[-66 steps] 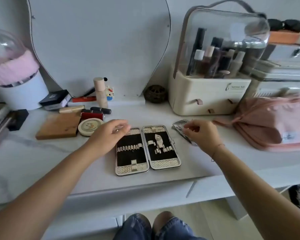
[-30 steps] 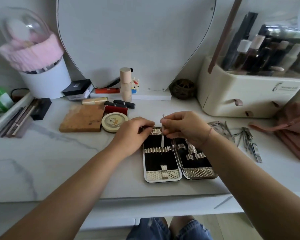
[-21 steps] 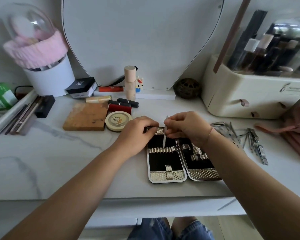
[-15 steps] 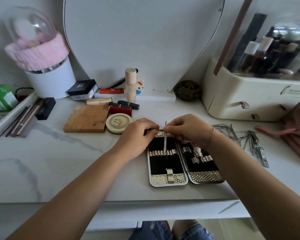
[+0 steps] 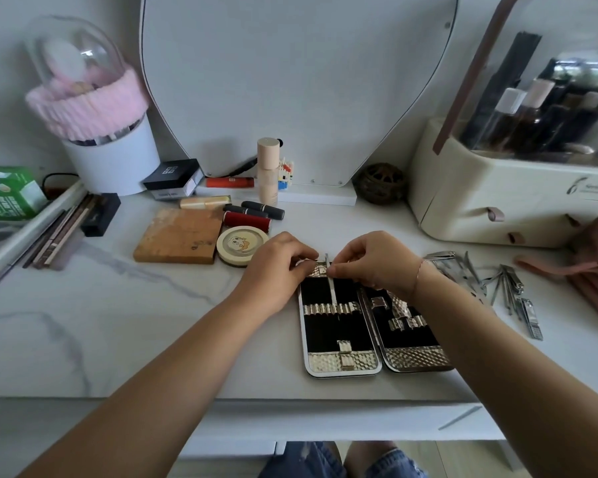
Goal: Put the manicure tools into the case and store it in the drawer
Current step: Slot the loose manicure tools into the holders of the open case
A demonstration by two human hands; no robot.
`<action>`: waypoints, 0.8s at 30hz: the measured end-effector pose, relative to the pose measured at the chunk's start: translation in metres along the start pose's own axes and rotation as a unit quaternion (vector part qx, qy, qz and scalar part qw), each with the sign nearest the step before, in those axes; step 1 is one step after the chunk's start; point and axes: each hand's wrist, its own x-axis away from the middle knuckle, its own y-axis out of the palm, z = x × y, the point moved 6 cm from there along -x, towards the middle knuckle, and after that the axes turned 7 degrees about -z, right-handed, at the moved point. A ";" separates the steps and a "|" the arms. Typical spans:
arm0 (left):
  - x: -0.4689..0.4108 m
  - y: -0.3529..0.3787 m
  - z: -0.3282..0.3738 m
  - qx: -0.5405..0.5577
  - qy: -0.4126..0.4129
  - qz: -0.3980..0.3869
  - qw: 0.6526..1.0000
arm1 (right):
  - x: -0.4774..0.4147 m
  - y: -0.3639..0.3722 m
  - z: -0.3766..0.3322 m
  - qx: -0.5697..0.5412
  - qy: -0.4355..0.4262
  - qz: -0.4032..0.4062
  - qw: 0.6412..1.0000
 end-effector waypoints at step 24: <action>0.036 0.000 -0.005 -0.108 0.027 -0.140 0.984 | 0.003 0.003 -0.002 0.033 0.031 0.053 0.998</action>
